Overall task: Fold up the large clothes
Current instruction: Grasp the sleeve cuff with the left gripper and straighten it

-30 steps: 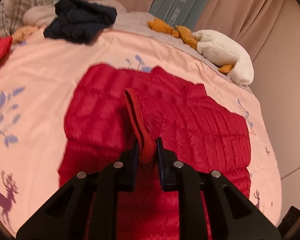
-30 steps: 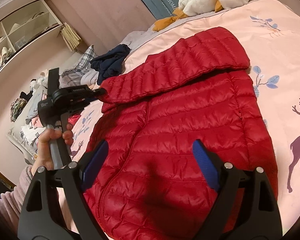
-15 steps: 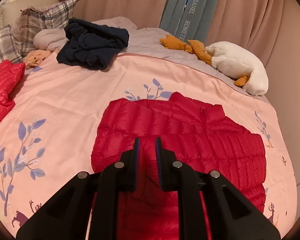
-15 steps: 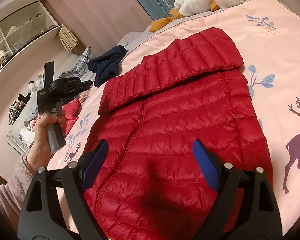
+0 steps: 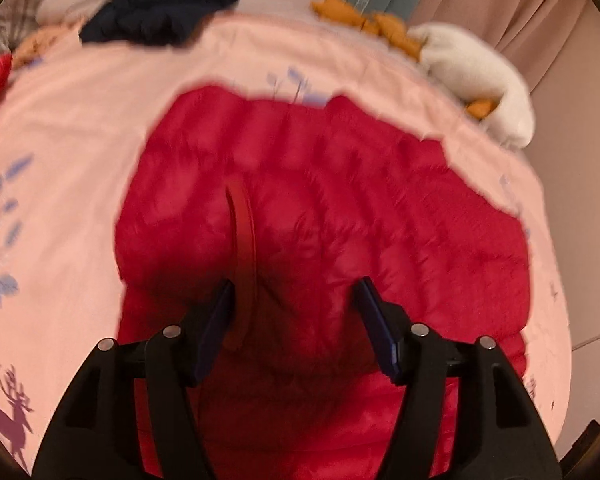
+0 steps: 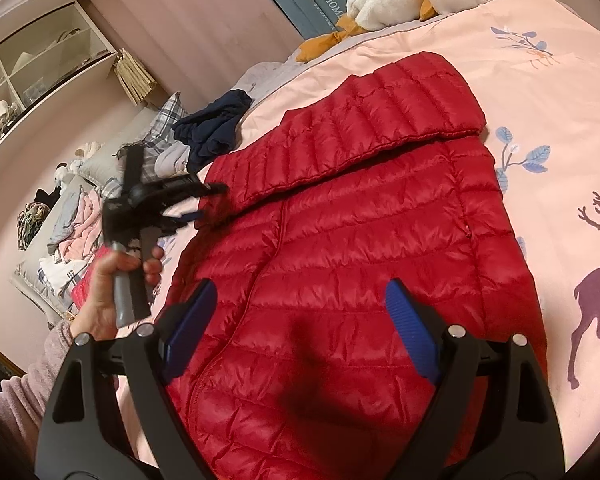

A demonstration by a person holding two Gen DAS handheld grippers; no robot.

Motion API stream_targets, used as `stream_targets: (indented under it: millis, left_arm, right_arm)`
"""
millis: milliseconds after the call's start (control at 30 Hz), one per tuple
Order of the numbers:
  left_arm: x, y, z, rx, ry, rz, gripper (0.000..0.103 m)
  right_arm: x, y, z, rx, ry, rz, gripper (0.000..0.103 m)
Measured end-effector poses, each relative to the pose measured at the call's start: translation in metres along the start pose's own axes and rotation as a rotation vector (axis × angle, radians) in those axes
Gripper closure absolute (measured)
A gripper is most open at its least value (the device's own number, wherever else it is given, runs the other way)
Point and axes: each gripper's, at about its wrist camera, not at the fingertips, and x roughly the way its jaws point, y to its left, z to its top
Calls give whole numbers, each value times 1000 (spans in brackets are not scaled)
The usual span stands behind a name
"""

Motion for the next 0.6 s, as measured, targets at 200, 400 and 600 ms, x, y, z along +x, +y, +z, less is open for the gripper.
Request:
stream_targets:
  millis: [200,400,600]
  left_arm:
    - [0,-5,-6,37,-39,3,88]
    - [-24,-18,2,99,-157,69,93]
    - [-36,-11,29,108,-229,199,94]
  right_arm:
    - [1,-4,-1,5,4,-9,16]
    - [-1,-3,0,11,-5,-6,16]
    - [-4,7,20,-52,-24,-15,16]
